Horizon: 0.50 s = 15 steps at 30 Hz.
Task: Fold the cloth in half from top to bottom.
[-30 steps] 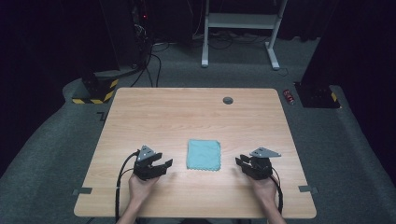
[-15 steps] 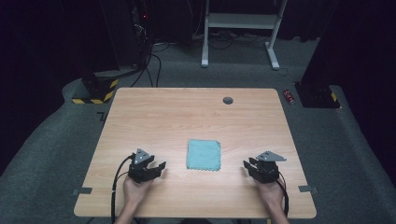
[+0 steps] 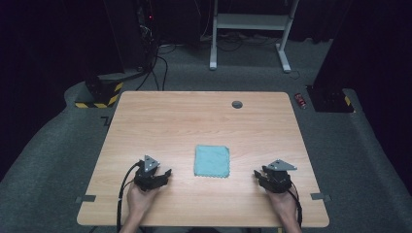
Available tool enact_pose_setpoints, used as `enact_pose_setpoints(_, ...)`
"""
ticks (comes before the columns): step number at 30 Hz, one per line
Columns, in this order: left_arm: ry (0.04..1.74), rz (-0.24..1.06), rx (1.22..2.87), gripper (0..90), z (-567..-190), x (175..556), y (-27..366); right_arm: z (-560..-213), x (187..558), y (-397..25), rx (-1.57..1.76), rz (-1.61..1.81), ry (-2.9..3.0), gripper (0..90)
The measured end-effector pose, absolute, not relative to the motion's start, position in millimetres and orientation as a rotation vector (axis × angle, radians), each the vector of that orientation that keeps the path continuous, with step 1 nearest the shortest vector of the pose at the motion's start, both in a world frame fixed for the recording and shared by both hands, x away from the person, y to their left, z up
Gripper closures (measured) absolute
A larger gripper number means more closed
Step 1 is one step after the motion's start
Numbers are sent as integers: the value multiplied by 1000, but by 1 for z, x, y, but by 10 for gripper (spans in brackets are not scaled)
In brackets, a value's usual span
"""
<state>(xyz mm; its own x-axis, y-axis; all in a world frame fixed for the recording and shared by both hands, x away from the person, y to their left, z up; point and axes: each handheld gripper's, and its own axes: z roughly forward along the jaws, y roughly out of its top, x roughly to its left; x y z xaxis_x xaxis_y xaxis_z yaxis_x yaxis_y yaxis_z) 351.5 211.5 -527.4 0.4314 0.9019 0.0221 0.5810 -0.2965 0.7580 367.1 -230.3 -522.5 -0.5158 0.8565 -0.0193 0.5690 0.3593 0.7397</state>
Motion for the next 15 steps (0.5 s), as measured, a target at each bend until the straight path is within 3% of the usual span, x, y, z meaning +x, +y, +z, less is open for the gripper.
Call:
enact_pose_setpoints(2, 1248, 573, 1999, 337, -528, 352, 211, -523, 368, -231, 1265, 960, 2215, 470)
enact_pose_setpoints(5, 1243, 572, 2001, 317, -528, 352, 211, -523, 368, -230, 1277, 955, 2205, 449)
enact_pose_setpoints(15, 1241, 567, 2001, 307, -528, 352, 211, -523, 368, -231, 1274, 956, 2209, 433)
